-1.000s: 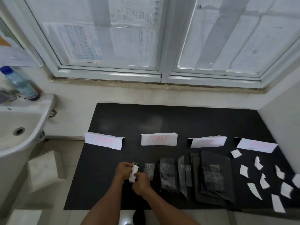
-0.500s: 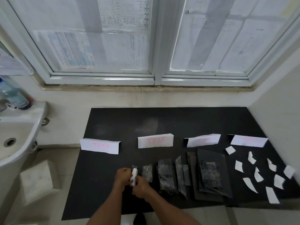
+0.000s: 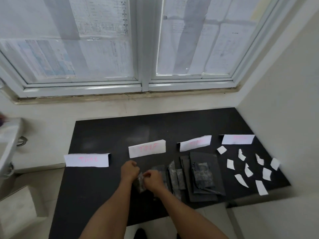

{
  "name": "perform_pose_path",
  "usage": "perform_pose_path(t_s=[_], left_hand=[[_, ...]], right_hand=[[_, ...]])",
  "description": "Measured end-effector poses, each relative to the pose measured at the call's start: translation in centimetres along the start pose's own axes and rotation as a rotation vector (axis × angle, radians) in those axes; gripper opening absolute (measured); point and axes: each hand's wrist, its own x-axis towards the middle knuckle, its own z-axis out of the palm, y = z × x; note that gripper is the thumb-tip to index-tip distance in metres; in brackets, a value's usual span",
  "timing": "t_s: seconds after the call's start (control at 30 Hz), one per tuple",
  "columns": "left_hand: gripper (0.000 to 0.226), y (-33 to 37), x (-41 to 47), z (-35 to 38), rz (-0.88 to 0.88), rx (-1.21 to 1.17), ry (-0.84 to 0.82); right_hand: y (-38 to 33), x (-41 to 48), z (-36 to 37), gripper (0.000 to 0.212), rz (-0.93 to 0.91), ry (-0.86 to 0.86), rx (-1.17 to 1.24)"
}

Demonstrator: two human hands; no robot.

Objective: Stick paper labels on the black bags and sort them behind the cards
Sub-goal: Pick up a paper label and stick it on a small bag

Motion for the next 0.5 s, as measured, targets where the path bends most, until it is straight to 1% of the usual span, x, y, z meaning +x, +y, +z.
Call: perform_pose_path(t_s=[0.13, 0.3, 0.4, 0.47, 0.5], left_hand=[[0.032, 3.7, -0.9, 3.4, 0.100, 0.045, -0.059], [0.030, 7.3, -2.5, 9.2, 0.160, 0.060, -0.168], [0.022, 9.0, -3.4, 13.0, 0.122, 0.079, -0.253], [0.013, 9.8, -4.3, 14.9, 0.089, 0.084, -0.298], [0.016, 10.2, -4.5, 16.5, 0.077, 0.076, -0.304]], right_hand=[[2.2, 0.6, -5.1, 0.025, 0.073, 0.174, 0.014], [6.4, 0.8, -11.9, 0.024, 0.153, 0.400, 0.048], [8.9, 1.1, -15.2, 0.031, 0.263, 0.523, 0.022], [10.3, 1.3, -16.6, 0.040, 0.340, 0.535, -0.024], [11.4, 1.7, -17.5, 0.042, 0.368, 0.509, -0.046]])
